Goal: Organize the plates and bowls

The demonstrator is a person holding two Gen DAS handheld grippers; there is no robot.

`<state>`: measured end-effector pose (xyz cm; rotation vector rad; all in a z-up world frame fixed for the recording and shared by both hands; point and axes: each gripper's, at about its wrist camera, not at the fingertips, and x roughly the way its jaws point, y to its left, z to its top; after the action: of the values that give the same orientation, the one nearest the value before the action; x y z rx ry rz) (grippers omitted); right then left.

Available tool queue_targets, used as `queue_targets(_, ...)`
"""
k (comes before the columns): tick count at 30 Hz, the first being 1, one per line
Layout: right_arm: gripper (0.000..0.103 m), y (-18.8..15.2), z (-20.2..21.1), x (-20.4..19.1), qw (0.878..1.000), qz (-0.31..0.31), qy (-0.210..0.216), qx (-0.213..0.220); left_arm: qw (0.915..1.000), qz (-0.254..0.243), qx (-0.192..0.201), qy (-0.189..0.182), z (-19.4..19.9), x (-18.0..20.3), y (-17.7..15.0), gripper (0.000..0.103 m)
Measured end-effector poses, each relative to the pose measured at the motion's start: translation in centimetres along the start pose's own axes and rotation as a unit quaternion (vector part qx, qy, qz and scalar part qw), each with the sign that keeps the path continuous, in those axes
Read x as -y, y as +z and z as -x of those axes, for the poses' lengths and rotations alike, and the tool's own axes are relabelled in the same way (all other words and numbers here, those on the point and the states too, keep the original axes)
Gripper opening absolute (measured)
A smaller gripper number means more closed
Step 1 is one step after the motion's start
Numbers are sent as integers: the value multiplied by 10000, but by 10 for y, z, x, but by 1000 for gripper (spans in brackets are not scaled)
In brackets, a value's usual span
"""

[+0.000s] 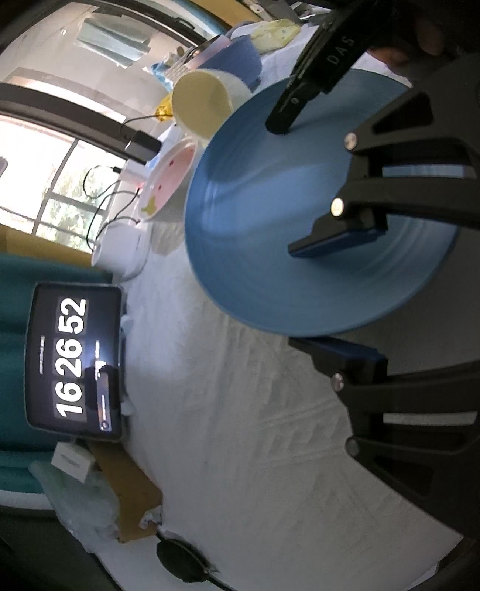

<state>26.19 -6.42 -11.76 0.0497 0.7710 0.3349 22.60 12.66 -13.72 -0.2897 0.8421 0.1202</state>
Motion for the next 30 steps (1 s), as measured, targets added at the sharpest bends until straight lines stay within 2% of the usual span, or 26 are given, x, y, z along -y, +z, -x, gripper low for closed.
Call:
queue_targets(5, 38, 2, -12, -11, 9998, 138, -68, -153, 9999, 115, -7, -20, -6, -12, 2, 43)
queue_targets(11, 42, -1, -25, -14, 9983, 174, -362, -433, 9998, -140, 152, -34, -3, -7, 3, 44)
queue_targets(15, 43, -3, -23, -17, 9977, 274, -474, -403, 9995, -248, 219, 16, -2, -7, 2, 44)
queue_targets(30, 43, -7, 4, -13, 9979, 352, -511, -180, 9968, -59, 783, 158, 31, -7, 0, 47)
